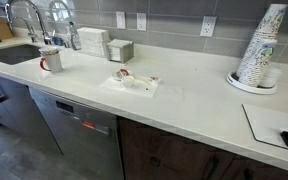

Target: Remove the styrofoam cup from the white and red mug cup and put it on the counter top slightly to the right

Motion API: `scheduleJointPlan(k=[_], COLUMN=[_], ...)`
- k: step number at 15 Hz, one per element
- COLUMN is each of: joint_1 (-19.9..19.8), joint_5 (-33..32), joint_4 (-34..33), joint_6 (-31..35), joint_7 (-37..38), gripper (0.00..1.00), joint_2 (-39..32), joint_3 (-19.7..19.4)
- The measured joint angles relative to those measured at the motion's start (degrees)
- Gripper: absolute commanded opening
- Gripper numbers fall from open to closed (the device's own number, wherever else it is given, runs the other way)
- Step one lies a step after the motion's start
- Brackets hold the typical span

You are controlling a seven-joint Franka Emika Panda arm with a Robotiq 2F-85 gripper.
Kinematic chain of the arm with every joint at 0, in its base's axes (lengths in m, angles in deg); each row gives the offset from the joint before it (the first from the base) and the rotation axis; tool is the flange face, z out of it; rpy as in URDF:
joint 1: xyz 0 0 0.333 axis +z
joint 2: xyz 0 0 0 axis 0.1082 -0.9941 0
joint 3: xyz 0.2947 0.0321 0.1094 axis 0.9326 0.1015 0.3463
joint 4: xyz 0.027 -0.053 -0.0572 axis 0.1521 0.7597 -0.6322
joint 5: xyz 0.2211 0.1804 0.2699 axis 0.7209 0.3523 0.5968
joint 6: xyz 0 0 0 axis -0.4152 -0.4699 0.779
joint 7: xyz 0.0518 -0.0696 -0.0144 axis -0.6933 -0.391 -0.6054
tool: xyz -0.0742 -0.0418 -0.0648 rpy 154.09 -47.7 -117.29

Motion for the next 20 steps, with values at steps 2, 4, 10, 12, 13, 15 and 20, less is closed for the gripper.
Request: scheduleJointPlan(k=[2, 4, 10, 12, 13, 15, 20], joint_1=[0.0, 0.0, 0.0, -0.2, -0.4, -0.9, -1.9], joint_5=[0.0, 0.0, 0.0, 0.0, 0.0, 0.0, 0.5], joint_4=[0.0, 0.0, 0.0, -0.1, -0.6, -2.9, -11.8], joint_6=[0.0, 0.0, 0.0, 0.6, 1.5, 3.7, 8.9], joint_7=[0.0, 0.0, 0.0, 0.0, 0.0, 0.6, 5.0], gripper=[1.00, 1.00, 1.00, 1.00, 1.00, 1.00, 1.00], joint_2=[0.0, 0.0, 0.0, -0.1, -0.6, -2.9, -14.5], joint_3=[0.0, 0.0, 0.0, 0.1, 0.4, 1.0, 2.2])
